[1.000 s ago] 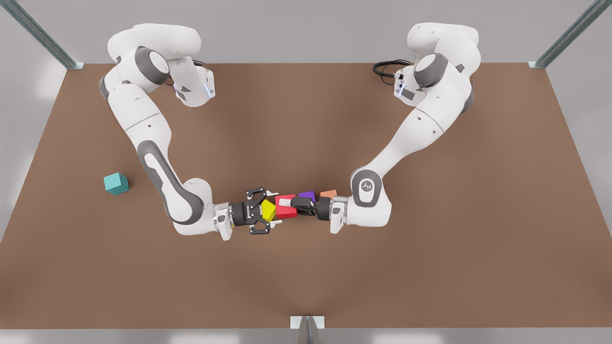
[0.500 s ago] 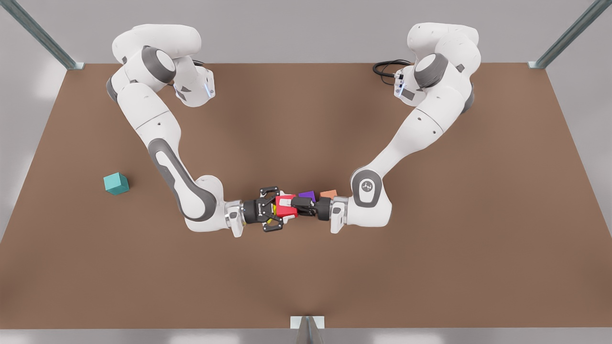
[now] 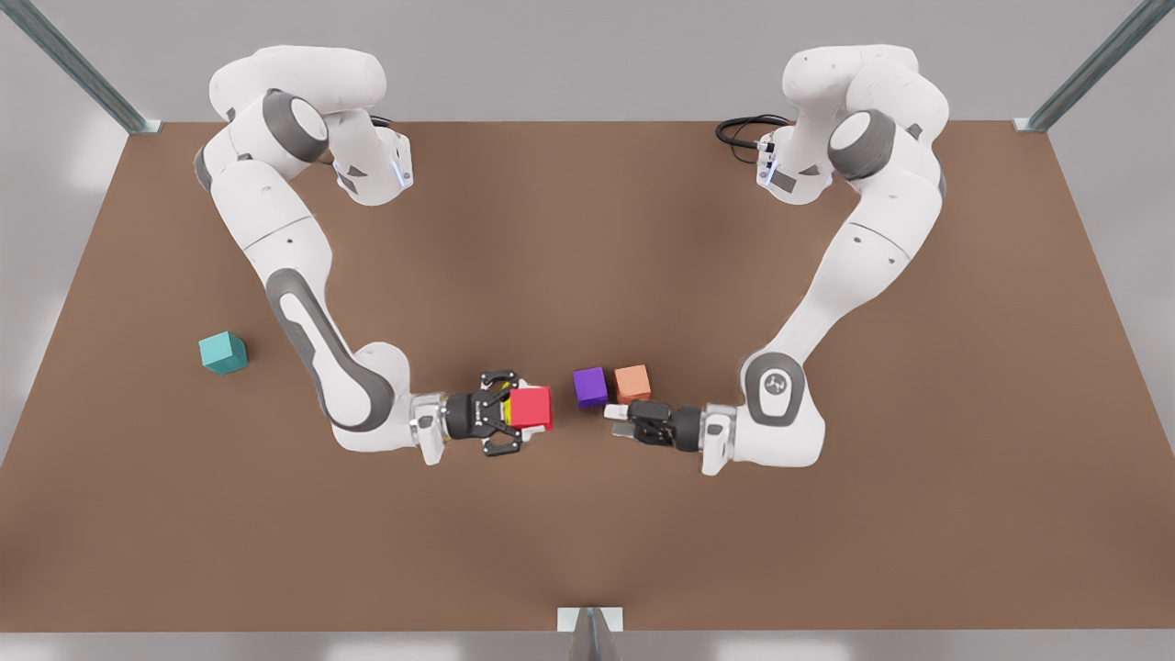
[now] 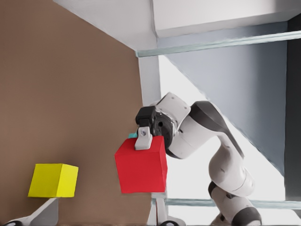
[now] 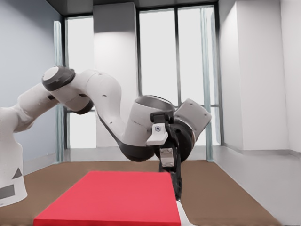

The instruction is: Pick up red wooden cube and pass to hand red wooden cube and place in blue wooden cube

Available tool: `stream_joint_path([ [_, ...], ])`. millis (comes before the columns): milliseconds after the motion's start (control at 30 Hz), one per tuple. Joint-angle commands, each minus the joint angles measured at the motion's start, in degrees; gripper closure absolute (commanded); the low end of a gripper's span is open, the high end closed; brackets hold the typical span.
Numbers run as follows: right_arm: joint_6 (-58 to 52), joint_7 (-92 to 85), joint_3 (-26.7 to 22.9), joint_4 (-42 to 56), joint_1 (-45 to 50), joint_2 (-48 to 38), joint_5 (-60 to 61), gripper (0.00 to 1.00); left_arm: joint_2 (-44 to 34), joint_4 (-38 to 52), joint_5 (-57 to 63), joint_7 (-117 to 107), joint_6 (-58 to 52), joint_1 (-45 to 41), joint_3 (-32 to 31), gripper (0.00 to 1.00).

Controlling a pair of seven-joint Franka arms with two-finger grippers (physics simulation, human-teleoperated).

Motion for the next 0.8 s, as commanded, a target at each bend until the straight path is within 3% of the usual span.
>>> stream_joint_path([
  [0, -3.5, -0.6, -0.1, -0.1, -3.1, -0.1, -7.3, 0.4, -2.0, 0.4, 10.6, -10.0, -12.6, 3.4, -0.2, 0.0],
  [33, -5.9, 0.8, -0.4, -1.5, -8.2, -2.3, -19.0, 0.4, -6.2, 2.2, 23.1, -18.9, -19.4, 5.2, -0.2, 0.0],
  [100, -13.9, 10.4, -0.5, 1.0, -18.0, -7.4, -47.3, 0.39, -17.1, 3.6, 67.4, -32.0, -34.3, 3.9, -1.7, 0.0],
  [133, -15.2, 13.4, -0.5, 3.1, -20.0, -10.8, -61.4, 0.39, -18.3, 3.7, 74.5, -32.7, -37.4, 4.7, -2.7, 0.0],
  [167, -14.5, 14.8, -1.8, 3.4, -20.4, -14.5, -71.3, 0.39, -18.3, 5.3, 74.2, -32.8, -41.5, 7.4, -3.3, 0.0],
  [300, -11.5, 41.7, -2.9, 5.7, -20.3, -16.1, -96.4, 0.4, -18.9, 5.2, 73.5, -36.1, -43.6, 11.6, -4.3, 0.0],
  [333, -9.9, 47.2, -2.8, 3.9, -20.6, -16.7, -100.3, 0.4, -29.3, -2.5, 65.6, -35.5, -36.9, 5.5, 9.6, 0.0],
  [367, -5.9, 48.9, -3.5, -0.7, -21.5, -19.2, -100.5, 0.4, -46.5, -24.2, 49.4, -35.2, -20.4, -11.1, 34.8, 0.0],
  [400, -2.3, 51.3, -4.0, -7.2, -23.0, -23.0, -100.8, 0.4, -50.1, -27.5, 48.2, -33.8, -21.4, -12.5, 36.5, 0.0],
  [467, 10.0, 51.3, -3.9, -25.2, -28.3, -34.9, -100.8, 0.39, -45.9, -15.9, 48.5, -33.3, -34.5, -12.8, 35.9, 0.0],
  [500, 11.8, 51.0, -4.0, -28.1, -30.0, -36.6, -100.8, 0.39, -45.8, -15.9, 48.4, -33.3, -34.3, -12.8, 35.9, 0.0],
  [600, 17.3, 50.3, -4.1, -33.3, -34.8, -37.6, -100.8, 0.39, -40.9, -4.9, 48.1, -32.9, -39.5, -10.1, 36.4, 0.0],
  [667, 21.0, 50.3, -4.1, -36.6, -36.5, -37.9, -100.8, 0.39, -36.2, -2.9, 49.7, -32.6, -39.7, -10.2, 36.3, 0.0],
  [767, 23.1, 50.2, -4.1, -38.8, -38.5, -37.9, -100.9, 0.39, -36.1, -2.9, 49.7, -32.6, -39.7, -9.9, 36.2, 0.0],
])
